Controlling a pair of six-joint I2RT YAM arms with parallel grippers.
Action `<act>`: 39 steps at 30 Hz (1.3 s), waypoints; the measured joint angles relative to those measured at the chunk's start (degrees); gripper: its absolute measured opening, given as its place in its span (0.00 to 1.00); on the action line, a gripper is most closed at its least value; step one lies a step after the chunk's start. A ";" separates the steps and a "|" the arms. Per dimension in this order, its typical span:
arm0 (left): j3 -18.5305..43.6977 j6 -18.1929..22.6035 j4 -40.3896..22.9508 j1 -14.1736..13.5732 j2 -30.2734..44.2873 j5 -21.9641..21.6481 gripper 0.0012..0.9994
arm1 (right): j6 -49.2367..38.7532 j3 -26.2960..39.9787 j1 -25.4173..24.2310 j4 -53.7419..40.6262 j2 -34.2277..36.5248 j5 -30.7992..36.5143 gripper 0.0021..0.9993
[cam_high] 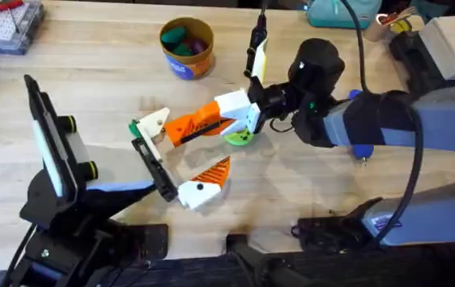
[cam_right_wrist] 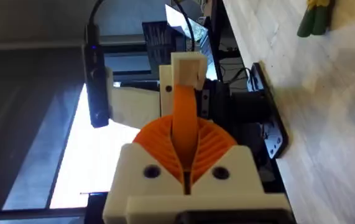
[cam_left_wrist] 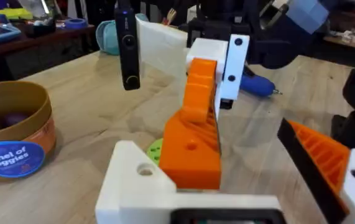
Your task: Pick up the gripper from the table and insert it into the empty holder that is missing its gripper. Then pick up a screw, insert it into the mounting hole, and use the screwdriver to tighten it. Finally, clean up the table by picking up the vegetable and placing it into the bucket.
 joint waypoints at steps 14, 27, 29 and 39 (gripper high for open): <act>0.00 -0.02 -0.02 0.00 0.00 -0.12 0.99 | 1.10 0.31 0.47 0.05 2.25 -0.01 0.02; 0.00 -0.02 -0.01 0.00 0.00 -0.22 0.99 | 1.71 0.36 0.52 2.94 3.48 -0.37 0.02; 0.00 -0.02 -0.02 0.00 0.00 -0.19 0.99 | 1.71 0.42 0.52 2.94 3.48 -0.46 0.02; 0.00 0.00 0.00 -0.02 0.00 -0.07 0.99 | 1.69 1.90 0.59 2.92 3.48 -0.87 0.02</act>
